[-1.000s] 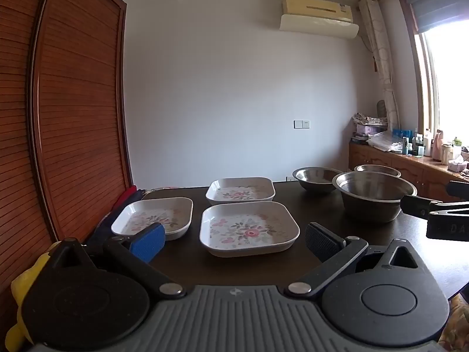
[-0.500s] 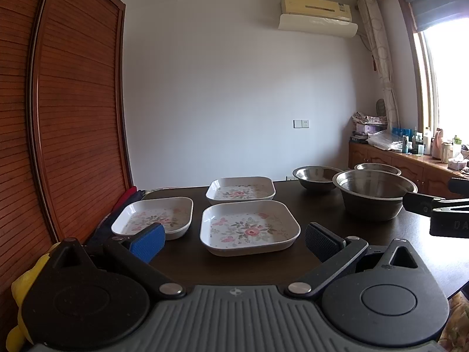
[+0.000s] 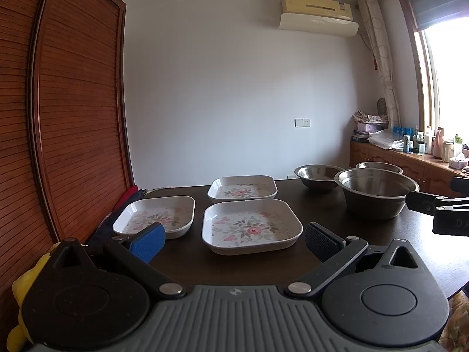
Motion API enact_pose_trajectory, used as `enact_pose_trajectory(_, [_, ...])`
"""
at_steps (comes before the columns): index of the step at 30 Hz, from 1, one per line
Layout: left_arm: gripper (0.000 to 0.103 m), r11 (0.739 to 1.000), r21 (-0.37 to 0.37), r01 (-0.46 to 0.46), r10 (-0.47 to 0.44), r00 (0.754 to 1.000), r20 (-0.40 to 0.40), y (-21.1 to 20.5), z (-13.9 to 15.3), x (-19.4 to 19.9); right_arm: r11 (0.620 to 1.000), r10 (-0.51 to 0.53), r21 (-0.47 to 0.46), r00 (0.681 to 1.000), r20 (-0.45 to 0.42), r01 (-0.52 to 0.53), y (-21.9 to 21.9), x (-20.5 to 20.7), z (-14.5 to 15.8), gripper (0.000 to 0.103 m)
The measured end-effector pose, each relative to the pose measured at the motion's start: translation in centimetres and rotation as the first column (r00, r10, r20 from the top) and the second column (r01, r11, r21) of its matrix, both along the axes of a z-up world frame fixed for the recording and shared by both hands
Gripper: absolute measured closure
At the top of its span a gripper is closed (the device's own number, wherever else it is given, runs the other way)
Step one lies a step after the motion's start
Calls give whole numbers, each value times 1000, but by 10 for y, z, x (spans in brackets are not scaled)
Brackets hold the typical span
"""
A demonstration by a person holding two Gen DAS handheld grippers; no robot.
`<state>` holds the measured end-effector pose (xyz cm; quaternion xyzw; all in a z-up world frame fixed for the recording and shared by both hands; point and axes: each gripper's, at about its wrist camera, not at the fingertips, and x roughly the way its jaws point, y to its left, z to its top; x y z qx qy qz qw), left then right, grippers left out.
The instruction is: Organize plates and bowls
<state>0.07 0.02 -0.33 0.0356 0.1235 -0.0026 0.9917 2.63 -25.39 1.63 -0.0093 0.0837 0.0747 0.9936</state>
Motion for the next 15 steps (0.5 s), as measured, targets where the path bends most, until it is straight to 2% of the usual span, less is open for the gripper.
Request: enact_pose_trajectory(15, [0, 1000, -6, 1, -1, 1000, 2, 1, 1, 0, 1000, -1, 1, 1000, 0, 1, 0, 0, -1, 0])
